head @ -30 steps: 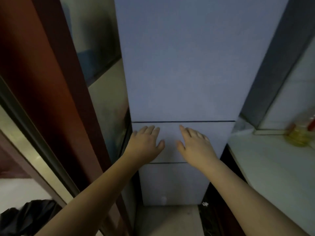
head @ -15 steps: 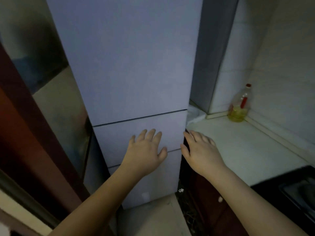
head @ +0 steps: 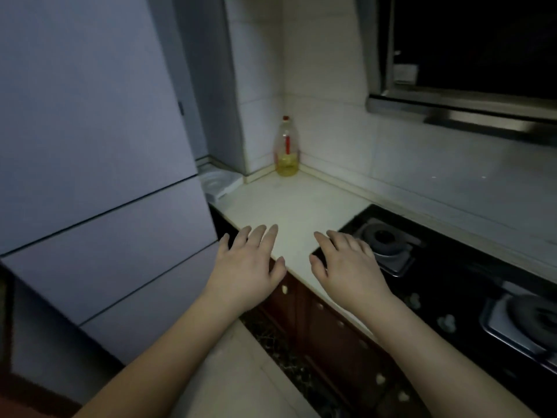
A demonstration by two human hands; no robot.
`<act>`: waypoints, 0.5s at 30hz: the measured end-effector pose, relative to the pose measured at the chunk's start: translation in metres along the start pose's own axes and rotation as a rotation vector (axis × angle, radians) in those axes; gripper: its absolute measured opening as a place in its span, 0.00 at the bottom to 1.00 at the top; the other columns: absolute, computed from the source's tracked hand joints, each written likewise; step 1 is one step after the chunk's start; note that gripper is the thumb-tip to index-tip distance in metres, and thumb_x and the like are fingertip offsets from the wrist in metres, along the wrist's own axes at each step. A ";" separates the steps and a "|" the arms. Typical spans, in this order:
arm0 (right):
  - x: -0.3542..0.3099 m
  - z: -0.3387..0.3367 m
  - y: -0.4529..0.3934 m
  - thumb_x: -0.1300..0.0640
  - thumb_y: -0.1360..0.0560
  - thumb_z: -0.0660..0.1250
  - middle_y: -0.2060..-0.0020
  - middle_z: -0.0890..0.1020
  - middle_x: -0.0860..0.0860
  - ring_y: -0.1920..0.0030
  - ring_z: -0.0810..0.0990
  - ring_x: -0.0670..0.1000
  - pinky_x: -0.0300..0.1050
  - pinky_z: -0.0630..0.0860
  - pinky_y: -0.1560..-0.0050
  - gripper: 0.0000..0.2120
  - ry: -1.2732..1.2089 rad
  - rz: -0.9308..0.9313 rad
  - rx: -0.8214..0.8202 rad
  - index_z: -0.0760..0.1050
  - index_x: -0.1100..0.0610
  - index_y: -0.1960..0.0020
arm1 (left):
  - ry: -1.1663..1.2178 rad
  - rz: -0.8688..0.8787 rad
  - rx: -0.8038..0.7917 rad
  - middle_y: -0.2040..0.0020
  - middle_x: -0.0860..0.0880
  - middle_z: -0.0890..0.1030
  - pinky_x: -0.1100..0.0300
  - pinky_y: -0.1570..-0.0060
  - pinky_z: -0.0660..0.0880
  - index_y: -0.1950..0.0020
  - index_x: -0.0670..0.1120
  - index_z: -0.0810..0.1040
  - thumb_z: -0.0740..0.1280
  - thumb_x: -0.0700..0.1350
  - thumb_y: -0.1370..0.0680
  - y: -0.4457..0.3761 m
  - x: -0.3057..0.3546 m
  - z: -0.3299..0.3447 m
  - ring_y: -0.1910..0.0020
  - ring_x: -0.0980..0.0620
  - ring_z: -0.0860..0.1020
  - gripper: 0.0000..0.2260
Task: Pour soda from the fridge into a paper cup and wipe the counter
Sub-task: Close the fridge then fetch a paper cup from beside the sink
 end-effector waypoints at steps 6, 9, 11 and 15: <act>0.075 -0.031 0.039 0.42 0.19 0.47 0.25 0.61 0.50 0.26 0.57 0.52 0.51 0.52 0.27 0.26 0.029 0.198 0.028 0.56 0.49 0.24 | 0.046 0.175 -0.019 0.21 0.51 0.55 0.42 0.27 0.52 0.21 0.52 0.53 0.50 0.61 0.19 -0.032 0.087 0.003 0.22 0.47 0.52 0.28; 0.106 -0.047 0.058 0.41 0.21 0.46 0.26 0.63 0.48 0.26 0.59 0.52 0.52 0.54 0.28 0.26 0.091 0.307 0.060 0.58 0.48 0.24 | 0.073 0.306 -0.009 0.21 0.51 0.56 0.42 0.27 0.53 0.21 0.52 0.54 0.50 0.61 0.19 -0.045 0.132 0.003 0.23 0.47 0.52 0.28; 0.127 -0.055 0.074 0.42 0.20 0.49 0.26 0.62 0.48 0.26 0.58 0.52 0.52 0.54 0.28 0.25 0.110 0.392 0.059 0.58 0.48 0.24 | 0.079 0.393 -0.006 0.21 0.50 0.57 0.42 0.27 0.54 0.21 0.52 0.54 0.50 0.61 0.19 -0.049 0.160 0.004 0.23 0.48 0.53 0.28; 0.154 -0.069 0.103 0.42 0.20 0.50 0.25 0.61 0.48 0.26 0.57 0.52 0.52 0.53 0.27 0.25 0.152 0.522 0.068 0.56 0.47 0.24 | 0.109 0.557 0.013 0.21 0.51 0.57 0.43 0.26 0.52 0.21 0.52 0.54 0.50 0.61 0.20 -0.050 0.211 0.001 0.23 0.48 0.53 0.28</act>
Point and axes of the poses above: each hand's wrist, its own y-axis away from the middle knuckle, its own z-axis out of the palm, x = y × z, the point moved 6 cm from there along -y, towards the middle knuckle
